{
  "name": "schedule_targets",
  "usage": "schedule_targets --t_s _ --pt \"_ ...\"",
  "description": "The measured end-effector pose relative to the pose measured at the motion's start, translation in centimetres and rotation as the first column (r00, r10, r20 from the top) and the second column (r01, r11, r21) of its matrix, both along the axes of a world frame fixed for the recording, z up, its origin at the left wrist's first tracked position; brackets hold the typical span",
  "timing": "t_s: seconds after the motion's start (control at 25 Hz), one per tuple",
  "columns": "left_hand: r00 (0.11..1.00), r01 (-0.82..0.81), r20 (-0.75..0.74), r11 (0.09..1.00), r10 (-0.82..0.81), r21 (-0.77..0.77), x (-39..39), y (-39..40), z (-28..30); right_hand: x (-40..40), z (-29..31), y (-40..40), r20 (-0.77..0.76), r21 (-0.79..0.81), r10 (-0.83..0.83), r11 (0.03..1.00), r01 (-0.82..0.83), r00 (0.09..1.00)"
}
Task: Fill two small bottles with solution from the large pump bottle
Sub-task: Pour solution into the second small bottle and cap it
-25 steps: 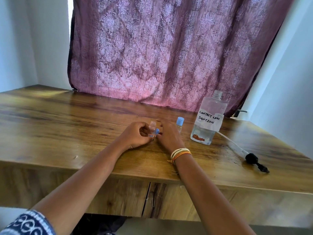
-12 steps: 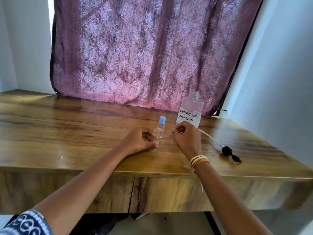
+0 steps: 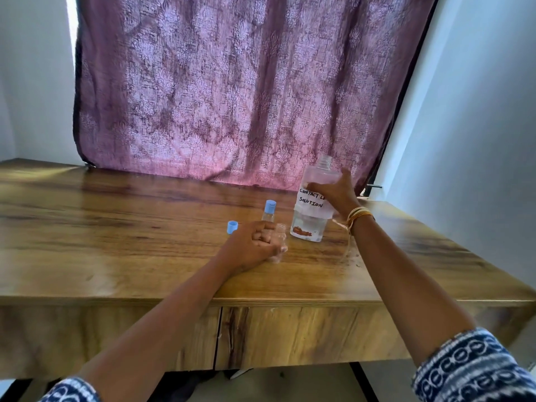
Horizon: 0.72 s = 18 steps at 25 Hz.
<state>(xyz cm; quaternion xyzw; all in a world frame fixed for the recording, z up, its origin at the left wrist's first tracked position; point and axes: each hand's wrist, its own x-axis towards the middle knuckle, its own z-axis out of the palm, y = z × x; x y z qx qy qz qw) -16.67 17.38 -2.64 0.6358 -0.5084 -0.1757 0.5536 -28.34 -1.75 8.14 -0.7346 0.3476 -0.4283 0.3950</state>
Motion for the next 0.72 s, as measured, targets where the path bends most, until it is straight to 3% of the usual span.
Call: schedule_targets --t_s 0.16,0.28,0.48,0.72 --pt "0.975 0.121 -0.175 0.987 -0.139 -0.107 -0.2 0.2 0.4 0.4 -0.5 -0.1 0.042 -0.082 0.021 0.996 -0.018 0.999" --pt "0.976 0.130 -0.161 0.986 -0.146 -0.106 0.0 0.4 0.5 0.1 -1.2 0.9 0.031 -0.239 -0.031 0.970 0.038 0.999" --pt "0.996 0.062 -0.062 0.994 -0.068 -0.093 0.2 -0.3 0.0 -1.1 -4.2 2.5 0.037 -0.649 0.019 0.760 0.010 0.999" --pt "0.994 0.070 -0.080 0.993 -0.078 -0.090 0.1 -0.2 0.5 -1.6 -6.4 2.4 0.012 -0.767 -0.026 0.642 0.026 1.000"
